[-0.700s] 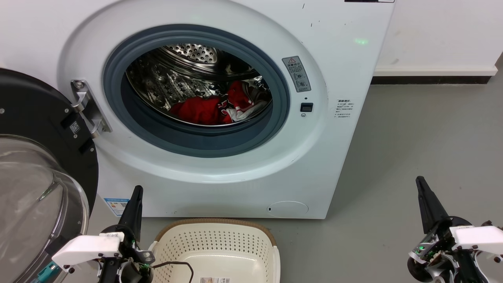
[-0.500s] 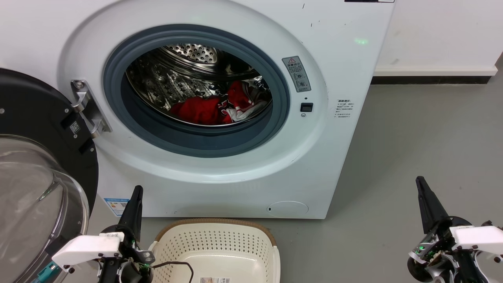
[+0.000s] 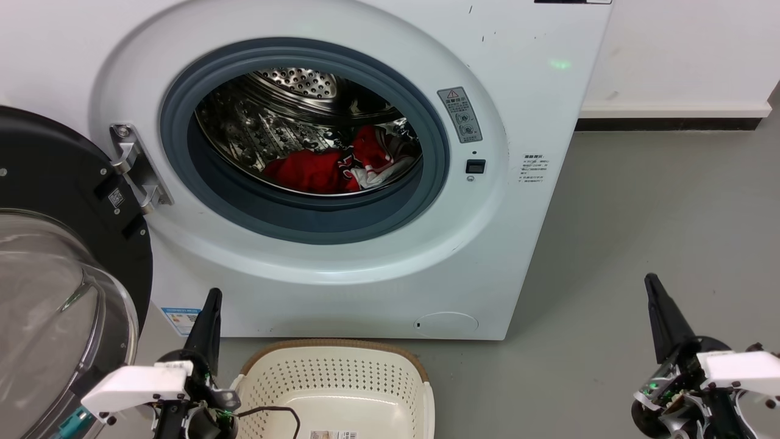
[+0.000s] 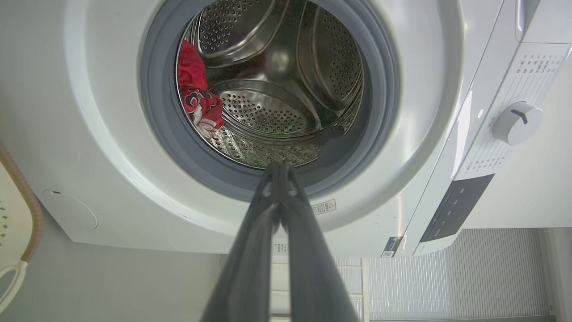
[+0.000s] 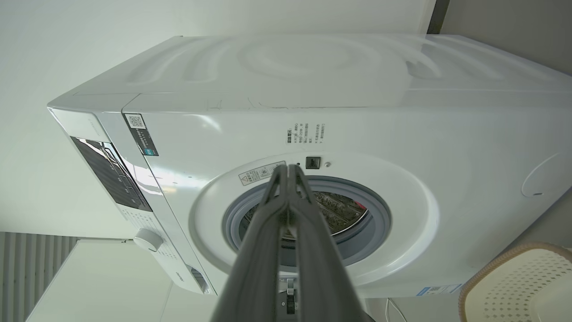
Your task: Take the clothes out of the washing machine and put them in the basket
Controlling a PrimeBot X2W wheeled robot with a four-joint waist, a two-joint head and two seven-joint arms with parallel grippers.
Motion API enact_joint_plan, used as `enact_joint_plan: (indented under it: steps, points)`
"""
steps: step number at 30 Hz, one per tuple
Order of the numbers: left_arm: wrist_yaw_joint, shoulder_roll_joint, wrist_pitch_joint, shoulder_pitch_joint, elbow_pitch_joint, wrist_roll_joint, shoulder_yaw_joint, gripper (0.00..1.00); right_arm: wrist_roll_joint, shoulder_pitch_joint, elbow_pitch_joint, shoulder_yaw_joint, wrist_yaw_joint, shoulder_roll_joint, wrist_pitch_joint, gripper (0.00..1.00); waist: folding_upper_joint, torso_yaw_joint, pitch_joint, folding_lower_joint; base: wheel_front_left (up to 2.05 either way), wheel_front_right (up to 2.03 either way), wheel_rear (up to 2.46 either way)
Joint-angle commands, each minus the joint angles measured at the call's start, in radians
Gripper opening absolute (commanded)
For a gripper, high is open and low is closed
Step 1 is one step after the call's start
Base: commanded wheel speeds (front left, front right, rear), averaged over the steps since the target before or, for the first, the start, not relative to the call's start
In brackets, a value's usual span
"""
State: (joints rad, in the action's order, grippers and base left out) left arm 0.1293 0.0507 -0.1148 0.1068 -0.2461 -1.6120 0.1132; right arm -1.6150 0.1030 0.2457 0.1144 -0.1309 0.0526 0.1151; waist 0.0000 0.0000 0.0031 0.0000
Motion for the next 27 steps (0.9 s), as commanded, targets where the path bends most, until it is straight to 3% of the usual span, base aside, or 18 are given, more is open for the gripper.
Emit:
enact_joint_plan:
  steps: [1, 11, 27]
  points:
    - [0.0, 0.0, 0.0, 0.0, 0.0, 0.0, 0.0, 1.0, 0.0, 0.0, 0.0, 0.0, 0.0, 0.0, 0.0, 1.0, 0.0, 0.0, 0.0, 0.0, 0.0, 0.0, 0.0]
    - [-0.003, -0.001, 0.039, -0.024, 0.01, 0.055, 0.003, 1.0, 0.04, -0.023, 0.014, -0.008, 0.0, -0.001, -0.039, 1.0, 0.0, 0.0, 0.001, 0.0, 0.0, 0.0, 0.0]
    - [-0.085, -0.001, 0.112, -0.048, 0.121, 0.389, -0.02, 1.0, 0.436, -0.052, -0.096, -0.016, 0.0, -0.001, -0.112, 1.0, 0.0, 0.0, 0.007, 0.0, 0.0, 0.0, 0.0]
